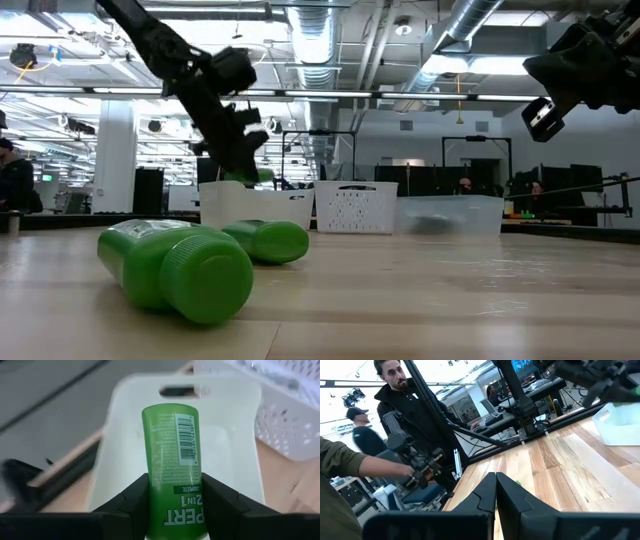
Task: Pick & Place Travel size toiletries
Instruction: Put the green shampoo bottle into the left white bin
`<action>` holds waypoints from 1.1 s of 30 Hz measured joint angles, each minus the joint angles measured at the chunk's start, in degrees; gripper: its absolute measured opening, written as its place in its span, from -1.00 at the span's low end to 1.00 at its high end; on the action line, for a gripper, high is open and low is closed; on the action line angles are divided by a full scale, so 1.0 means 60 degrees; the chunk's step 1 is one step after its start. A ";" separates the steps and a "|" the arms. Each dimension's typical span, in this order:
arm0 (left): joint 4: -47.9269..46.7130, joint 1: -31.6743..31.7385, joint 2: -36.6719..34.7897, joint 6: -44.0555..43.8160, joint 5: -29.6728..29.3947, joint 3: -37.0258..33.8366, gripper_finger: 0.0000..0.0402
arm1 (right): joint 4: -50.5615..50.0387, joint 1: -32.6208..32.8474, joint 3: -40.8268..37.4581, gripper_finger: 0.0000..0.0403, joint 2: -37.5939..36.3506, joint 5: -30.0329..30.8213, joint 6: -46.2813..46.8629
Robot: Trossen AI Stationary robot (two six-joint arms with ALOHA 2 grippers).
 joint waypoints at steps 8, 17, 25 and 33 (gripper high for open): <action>0.0175 0.0089 0.0895 0.0173 0.0307 0.0080 -0.30 | -0.0003 0.0000 0.0000 -0.97 0.0000 0.0000 0.0000; 0.0242 0.0085 0.1639 0.0176 0.0610 0.0084 -0.30 | 0.0000 0.0000 0.0000 -0.97 0.0000 0.0000 -0.0001; 0.0274 0.0098 0.1649 0.0134 0.0663 0.0084 -0.30 | 0.0000 0.0000 0.0000 -0.97 0.0000 0.0000 0.0000; 0.0350 0.0100 0.1645 0.0225 0.0997 0.0084 -0.12 | -0.0001 0.0000 0.0000 -0.97 0.0000 0.0000 -0.0002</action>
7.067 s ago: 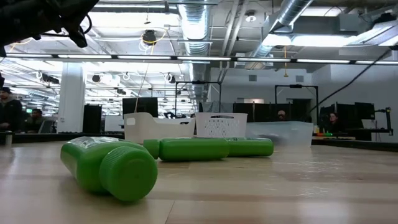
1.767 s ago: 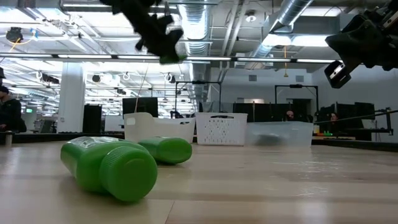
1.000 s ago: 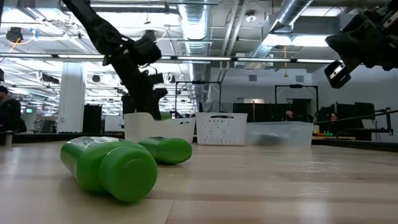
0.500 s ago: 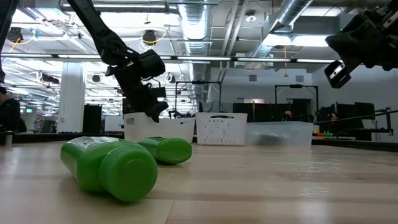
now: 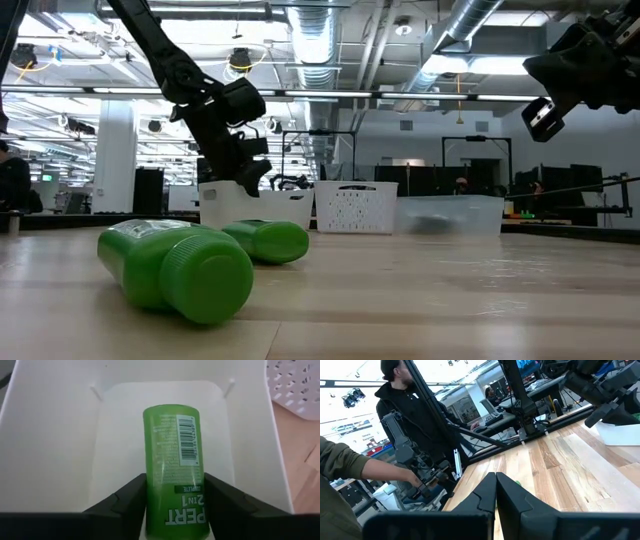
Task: Pick & Place Travel size toiletries
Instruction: Put the green shampoo bottle into the left white bin
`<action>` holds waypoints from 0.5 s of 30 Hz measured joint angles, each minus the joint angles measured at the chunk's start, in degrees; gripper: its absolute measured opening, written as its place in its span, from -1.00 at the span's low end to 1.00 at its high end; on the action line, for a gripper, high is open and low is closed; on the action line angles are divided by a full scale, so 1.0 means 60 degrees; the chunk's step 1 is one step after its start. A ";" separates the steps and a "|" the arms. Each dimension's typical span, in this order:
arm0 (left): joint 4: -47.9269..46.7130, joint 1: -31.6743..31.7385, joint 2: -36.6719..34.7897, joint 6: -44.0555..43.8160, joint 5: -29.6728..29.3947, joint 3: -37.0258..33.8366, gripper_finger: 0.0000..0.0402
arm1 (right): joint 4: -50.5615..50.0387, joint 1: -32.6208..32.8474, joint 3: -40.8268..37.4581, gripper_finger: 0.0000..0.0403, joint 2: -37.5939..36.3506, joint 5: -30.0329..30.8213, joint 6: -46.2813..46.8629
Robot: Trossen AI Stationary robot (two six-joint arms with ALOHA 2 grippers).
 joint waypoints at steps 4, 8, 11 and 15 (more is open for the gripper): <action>0.0038 0.0000 0.0000 0.0018 -0.0081 0.0000 0.04 | -0.0002 0.0000 0.0000 -0.97 0.0000 0.0000 0.0003; 0.0102 0.0000 -0.0020 0.0022 -0.0093 0.0008 0.19 | -0.0001 0.0000 0.0000 -0.97 0.0000 0.0000 0.0000; 0.0086 -0.0082 -0.0538 -0.0007 0.0184 0.0202 0.26 | 0.0000 0.0000 0.0000 -0.97 0.0000 0.0000 0.0000; 0.0191 -0.0473 -0.2031 0.0451 0.0882 0.0426 0.28 | 0.0001 0.0000 0.0000 -0.97 0.0000 0.0000 -0.0001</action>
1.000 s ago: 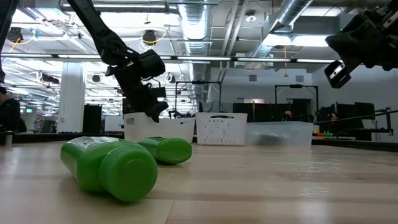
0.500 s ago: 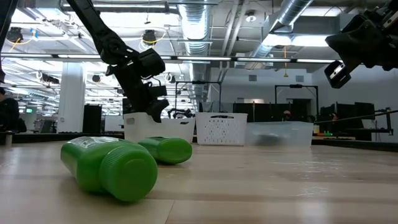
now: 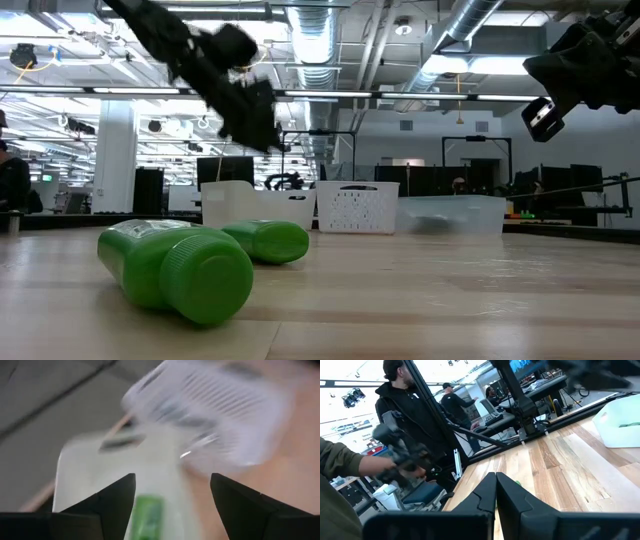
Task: Pick & Place Travel size toiletries
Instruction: Put the green shampoo bottle into the left white bin
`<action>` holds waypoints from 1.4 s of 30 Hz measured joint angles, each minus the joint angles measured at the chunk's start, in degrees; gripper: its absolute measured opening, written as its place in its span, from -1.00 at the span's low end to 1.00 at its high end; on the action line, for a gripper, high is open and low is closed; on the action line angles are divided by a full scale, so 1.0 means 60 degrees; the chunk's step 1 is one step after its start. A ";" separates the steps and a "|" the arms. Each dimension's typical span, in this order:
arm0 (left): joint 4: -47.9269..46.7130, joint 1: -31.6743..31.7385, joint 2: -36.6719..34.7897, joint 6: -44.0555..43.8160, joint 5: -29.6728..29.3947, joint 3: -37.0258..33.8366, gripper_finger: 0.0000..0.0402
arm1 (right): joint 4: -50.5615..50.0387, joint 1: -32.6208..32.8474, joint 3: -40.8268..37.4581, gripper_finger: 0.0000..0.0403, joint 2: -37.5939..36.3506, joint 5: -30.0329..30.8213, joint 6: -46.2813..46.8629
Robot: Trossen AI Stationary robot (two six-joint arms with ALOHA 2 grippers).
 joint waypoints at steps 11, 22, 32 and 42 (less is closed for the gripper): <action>-0.0025 -0.2900 -0.3268 0.1516 0.2874 0.0029 0.28 | -0.0002 0.0003 0.0000 -0.97 0.0000 0.0000 0.0001; 0.0253 -0.6367 -0.1528 0.1746 0.3268 0.0013 0.28 | -0.0001 0.0000 0.0000 -0.97 0.0000 0.0000 0.0002; 0.0930 -0.7386 0.1029 0.2816 0.4462 0.0010 0.28 | -0.0001 0.0001 -0.0001 -0.97 0.0000 0.0000 0.0002; 0.1261 -0.7233 0.2247 0.4012 0.4782 0.0007 0.28 | -0.0002 0.0002 -0.0001 -0.97 -0.0001 0.0000 0.0002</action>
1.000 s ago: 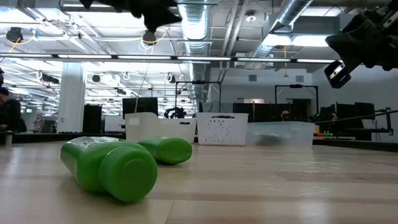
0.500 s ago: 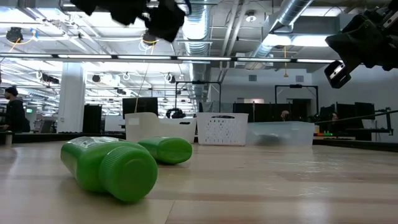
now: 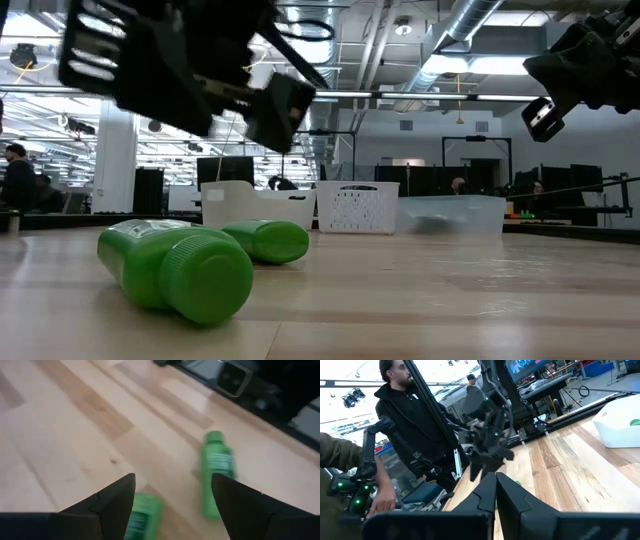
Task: Pick & Place Travel size toiletries
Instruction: Put the green shampoo bottle into the left white bin
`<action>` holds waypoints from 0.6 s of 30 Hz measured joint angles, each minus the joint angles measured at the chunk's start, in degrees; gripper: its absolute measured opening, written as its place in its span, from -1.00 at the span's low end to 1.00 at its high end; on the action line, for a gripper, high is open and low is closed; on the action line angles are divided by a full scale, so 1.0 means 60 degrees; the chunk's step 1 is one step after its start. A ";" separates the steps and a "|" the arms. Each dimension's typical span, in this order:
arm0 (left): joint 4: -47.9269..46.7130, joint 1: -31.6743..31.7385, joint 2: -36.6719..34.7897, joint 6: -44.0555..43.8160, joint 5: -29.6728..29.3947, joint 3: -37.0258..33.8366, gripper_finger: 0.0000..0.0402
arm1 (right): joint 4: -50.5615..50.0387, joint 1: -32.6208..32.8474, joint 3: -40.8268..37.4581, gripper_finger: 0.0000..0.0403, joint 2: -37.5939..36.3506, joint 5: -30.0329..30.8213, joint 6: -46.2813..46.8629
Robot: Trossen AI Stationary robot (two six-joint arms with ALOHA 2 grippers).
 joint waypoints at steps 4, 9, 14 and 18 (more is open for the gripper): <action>0.0455 0.0327 0.0460 0.0025 -0.0013 0.0004 0.28 | -0.0001 -0.0002 0.0001 -0.97 0.0001 0.0000 0.0002; 0.0638 0.0798 0.0891 0.0025 0.0215 0.0005 0.28 | -0.0002 0.0001 -0.0001 -0.97 0.0001 0.0000 0.0001; 0.0633 0.0934 0.1347 0.0232 0.0592 -0.0007 0.28 | 0.0000 0.0000 -0.0001 -0.97 0.0001 0.0000 0.0002; 0.0693 0.0931 0.1642 0.0713 0.0574 -0.0007 0.28 | 0.0001 -0.0002 0.0000 -0.97 0.0001 0.0000 -0.0001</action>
